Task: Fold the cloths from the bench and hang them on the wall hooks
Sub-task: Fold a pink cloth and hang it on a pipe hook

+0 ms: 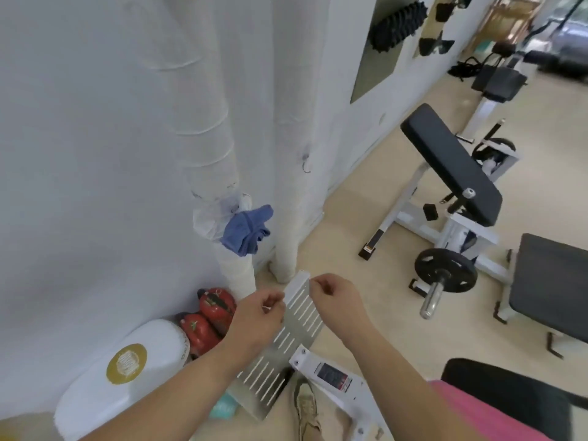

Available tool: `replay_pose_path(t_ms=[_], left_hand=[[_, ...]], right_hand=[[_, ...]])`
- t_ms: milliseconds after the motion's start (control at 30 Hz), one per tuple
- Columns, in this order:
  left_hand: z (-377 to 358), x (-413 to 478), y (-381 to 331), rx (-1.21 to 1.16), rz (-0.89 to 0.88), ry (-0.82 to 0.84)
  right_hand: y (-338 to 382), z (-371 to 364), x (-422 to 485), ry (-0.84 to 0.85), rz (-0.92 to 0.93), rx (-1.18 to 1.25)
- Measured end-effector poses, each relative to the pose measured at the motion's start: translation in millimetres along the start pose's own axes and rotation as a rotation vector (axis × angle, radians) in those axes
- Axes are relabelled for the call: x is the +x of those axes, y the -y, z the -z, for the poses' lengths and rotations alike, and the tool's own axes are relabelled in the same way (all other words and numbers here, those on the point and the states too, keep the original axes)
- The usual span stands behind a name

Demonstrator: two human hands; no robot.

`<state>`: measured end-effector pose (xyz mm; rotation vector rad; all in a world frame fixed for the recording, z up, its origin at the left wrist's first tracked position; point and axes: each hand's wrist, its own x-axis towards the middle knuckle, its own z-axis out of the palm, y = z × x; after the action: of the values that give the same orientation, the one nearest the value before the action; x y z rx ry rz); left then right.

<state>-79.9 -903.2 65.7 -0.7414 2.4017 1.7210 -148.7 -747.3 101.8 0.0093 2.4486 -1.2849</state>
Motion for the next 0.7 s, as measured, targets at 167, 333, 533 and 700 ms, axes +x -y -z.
replay_pose_path(t_ms=[167, 333, 533, 700], left_hand=[[-58, -62, -3, 0.023, -0.022, 0.232], [-137, -134, -8, 0.101, -0.091, 0.48], [-242, -242, 6, 0.212, -0.135, 0.721], [-311, -315, 28, 0.238, -0.117, 0.764]], right_hand=[[-68, 36, -95, -0.091, -0.15, 0.067], [-146, 93, -188, -0.268, -0.269, 0.141], [-246, 143, -317, -0.409, -0.424, 0.275], [-309, 188, -397, -0.49, -0.465, 0.341]])
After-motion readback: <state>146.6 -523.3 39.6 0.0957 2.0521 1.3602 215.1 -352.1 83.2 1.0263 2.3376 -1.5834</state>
